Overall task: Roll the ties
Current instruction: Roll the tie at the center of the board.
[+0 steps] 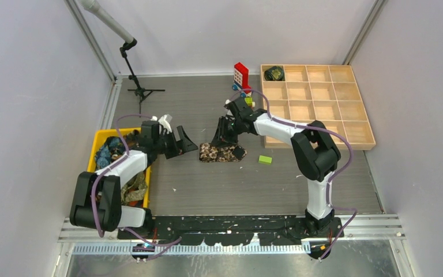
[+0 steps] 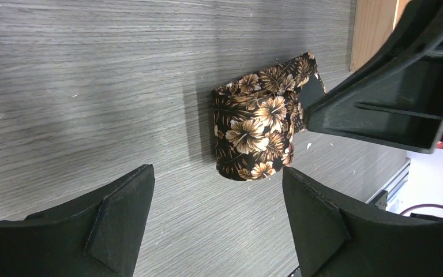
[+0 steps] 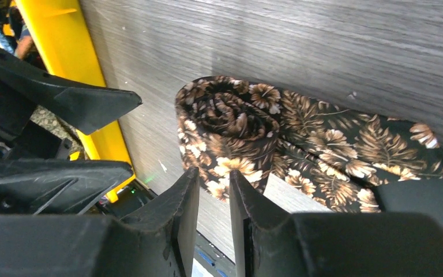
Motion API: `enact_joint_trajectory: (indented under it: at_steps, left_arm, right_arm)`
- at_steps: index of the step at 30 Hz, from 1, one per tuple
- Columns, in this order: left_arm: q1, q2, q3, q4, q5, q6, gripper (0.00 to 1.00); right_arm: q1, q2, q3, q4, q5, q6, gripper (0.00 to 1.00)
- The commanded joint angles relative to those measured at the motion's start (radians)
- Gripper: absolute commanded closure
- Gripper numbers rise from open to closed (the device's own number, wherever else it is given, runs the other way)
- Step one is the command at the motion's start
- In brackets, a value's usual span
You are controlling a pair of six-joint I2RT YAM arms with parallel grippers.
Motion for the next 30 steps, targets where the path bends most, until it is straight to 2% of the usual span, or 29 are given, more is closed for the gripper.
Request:
enact_joint_trajectory:
  at_steps: [1,8,23,26,30]
  left_arm:
    - [-0.004,0.034,0.021,0.076,0.061,-0.006,0.17]
    - [-0.050,0.099,0.037,0.108,0.081,-0.016,0.17]
    - [-0.149,0.265,0.118,0.136,0.070,-0.049,0.20]
    - [-0.155,0.297,0.135,0.136,0.067,-0.055,0.23]
    - [-0.163,0.322,0.149,0.136,0.061,-0.069,0.32]
  right_arm:
    - [0.002,0.028,0.000,0.038,0.001,0.022,0.70]
    - [0.001,0.052,-0.021,0.045,0.007,0.018,0.74]
    - [-0.014,0.081,-0.074,0.111,-0.003,0.034,0.74]
    - [-0.016,0.087,-0.081,0.123,-0.008,0.039,0.75]
    - [-0.020,0.094,-0.087,0.137,-0.012,0.044,0.75]
